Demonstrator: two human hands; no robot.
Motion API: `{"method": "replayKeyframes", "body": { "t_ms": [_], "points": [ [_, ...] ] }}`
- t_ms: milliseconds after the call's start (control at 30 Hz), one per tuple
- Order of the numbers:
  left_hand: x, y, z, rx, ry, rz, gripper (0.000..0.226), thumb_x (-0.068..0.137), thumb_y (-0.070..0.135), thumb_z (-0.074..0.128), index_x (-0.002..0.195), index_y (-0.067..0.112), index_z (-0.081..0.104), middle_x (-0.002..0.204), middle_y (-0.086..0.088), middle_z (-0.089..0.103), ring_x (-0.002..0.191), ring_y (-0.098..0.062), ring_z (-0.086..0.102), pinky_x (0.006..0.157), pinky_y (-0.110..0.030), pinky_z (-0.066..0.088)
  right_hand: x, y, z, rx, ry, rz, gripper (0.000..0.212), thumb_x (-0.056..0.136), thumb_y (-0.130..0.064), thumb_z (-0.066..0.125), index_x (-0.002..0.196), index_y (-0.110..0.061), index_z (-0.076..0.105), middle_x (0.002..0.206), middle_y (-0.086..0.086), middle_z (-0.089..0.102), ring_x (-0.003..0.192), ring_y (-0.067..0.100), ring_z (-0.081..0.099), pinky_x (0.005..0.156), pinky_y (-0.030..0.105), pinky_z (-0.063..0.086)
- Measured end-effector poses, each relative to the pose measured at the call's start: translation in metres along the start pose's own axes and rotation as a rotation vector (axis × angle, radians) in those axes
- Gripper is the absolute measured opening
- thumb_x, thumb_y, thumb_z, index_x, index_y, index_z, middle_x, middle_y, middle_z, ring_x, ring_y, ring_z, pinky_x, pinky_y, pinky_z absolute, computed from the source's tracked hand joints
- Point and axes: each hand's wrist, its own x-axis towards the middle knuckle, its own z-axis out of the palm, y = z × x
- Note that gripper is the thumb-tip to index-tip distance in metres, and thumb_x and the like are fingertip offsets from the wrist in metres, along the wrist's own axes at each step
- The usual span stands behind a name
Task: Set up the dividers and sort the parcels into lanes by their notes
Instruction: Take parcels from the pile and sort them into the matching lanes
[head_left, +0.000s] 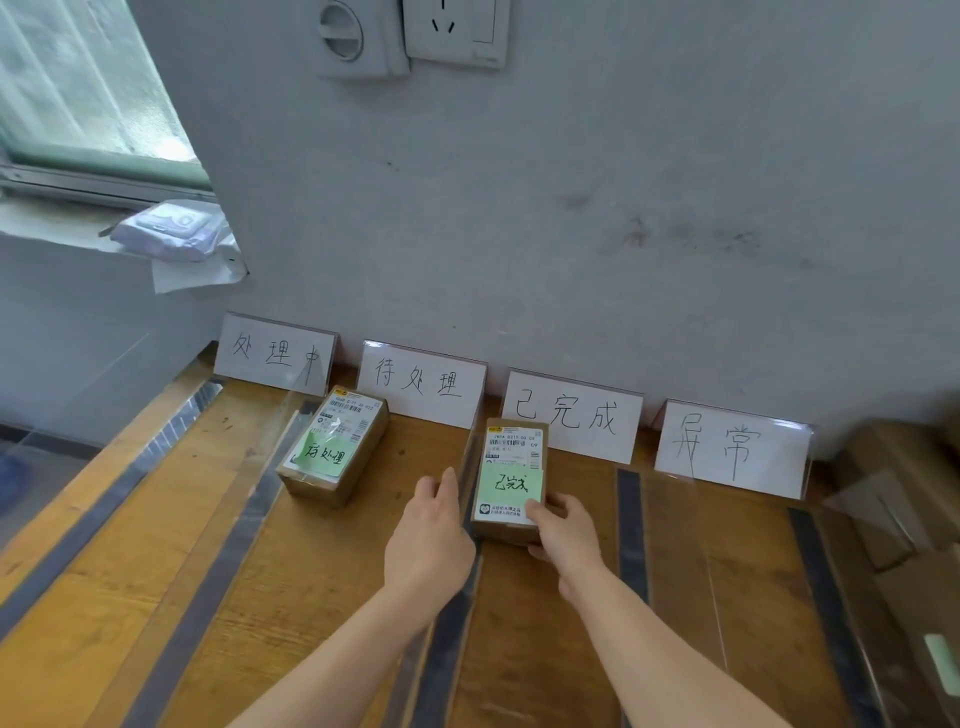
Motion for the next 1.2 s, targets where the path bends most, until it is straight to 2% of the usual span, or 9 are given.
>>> {"method": "replayKeyframes", "body": {
  "t_ms": [33, 133, 267, 433, 533, 733, 933, 1200],
  "points": [
    [0.000, 0.000, 0.000, 0.001, 0.002, 0.004, 0.068, 0.098, 0.015, 0.050, 0.156, 0.021, 0.014, 0.148, -0.001, 0.033, 0.126, -0.018, 0.048, 0.094, -0.030, 0.052, -0.001, 0.001, 0.001, -0.039, 0.013, -0.008, 0.044, 0.097, -0.022, 0.059, 0.138, -0.015, 0.045, 0.121, 0.004, 0.061, 0.102, 0.015, 0.058, 0.081, 0.031, 0.055],
    [0.001, -0.002, 0.000, 0.004, 0.008, 0.009, 0.066, 0.100, 0.019, 0.048, 0.156, 0.021, 0.013, 0.148, -0.001, 0.034, 0.124, -0.016, 0.049, 0.093, -0.028, 0.051, -0.002, 0.003, 0.003, -0.141, 0.056, -0.036, 0.046, 0.098, -0.021, 0.057, 0.141, -0.014, 0.042, 0.132, 0.006, 0.059, 0.113, 0.019, 0.057, 0.068, 0.020, 0.048],
    [0.001, -0.003, -0.001, 0.026, -0.005, 0.012, 0.068, 0.100, 0.027, 0.049, 0.156, 0.020, 0.011, 0.150, -0.001, 0.032, 0.127, -0.017, 0.047, 0.092, -0.029, 0.051, -0.003, 0.001, 0.000, -0.234, 0.071, -0.051, 0.051, 0.097, -0.025, 0.059, 0.144, -0.015, 0.040, 0.137, 0.006, 0.057, 0.123, 0.022, 0.055, 0.084, 0.028, 0.051],
    [-0.001, 0.000, -0.004, 0.080, -0.025, 0.007, 0.075, 0.098, 0.032, 0.053, 0.156, 0.018, 0.008, 0.151, -0.003, 0.032, 0.134, -0.019, 0.040, 0.100, -0.031, 0.046, -0.010, -0.009, -0.013, -0.348, 0.069, -0.131, 0.052, 0.098, -0.028, 0.058, 0.144, -0.015, 0.039, 0.139, 0.006, 0.053, 0.126, 0.024, 0.052, 0.083, 0.026, 0.043],
    [-0.005, 0.005, -0.008, 0.180, -0.005, 0.041, 0.077, 0.097, 0.034, 0.054, 0.156, 0.017, 0.007, 0.151, -0.005, 0.032, 0.137, -0.021, 0.034, 0.106, -0.032, 0.040, -0.015, -0.017, -0.023, -0.468, 0.078, -0.205, 0.052, 0.098, -0.032, 0.057, 0.144, -0.016, 0.039, 0.143, 0.005, 0.051, 0.128, 0.023, 0.051, 0.091, 0.030, 0.046],
    [-0.015, 0.023, -0.023, 0.328, 0.065, 0.200, 0.068, 0.096, 0.032, 0.055, 0.153, 0.019, 0.020, 0.154, -0.002, 0.032, 0.144, -0.022, 0.026, 0.114, -0.037, 0.030, -0.043, -0.038, -0.048, -0.807, 0.140, -0.419, 0.053, 0.096, -0.039, 0.057, 0.143, -0.022, 0.042, 0.144, 0.002, 0.048, 0.132, 0.021, 0.047, 0.102, 0.036, 0.046],
    [-0.032, 0.044, -0.040, 0.405, 0.067, 0.398, 0.063, 0.091, 0.032, 0.064, 0.146, 0.021, 0.035, 0.146, 0.001, 0.043, 0.137, -0.019, 0.037, 0.109, -0.034, 0.036, -0.093, -0.055, -0.079, -1.148, 0.230, -0.534, 0.051, 0.095, -0.042, 0.053, 0.141, -0.022, 0.044, 0.140, 0.003, 0.050, 0.128, 0.022, 0.047, 0.101, 0.036, 0.047],
    [-0.072, 0.077, -0.061, 0.450, 0.088, 0.618, 0.055, 0.091, 0.019, 0.055, 0.144, 0.015, 0.040, 0.141, -0.003, 0.049, 0.132, -0.021, 0.042, 0.107, -0.036, 0.037, -0.177, -0.050, -0.128, -1.240, 0.415, -0.513, 0.048, 0.095, -0.038, 0.056, 0.138, -0.020, 0.047, 0.138, 0.004, 0.050, 0.127, 0.023, 0.047, 0.105, 0.038, 0.042]
  ]
}}
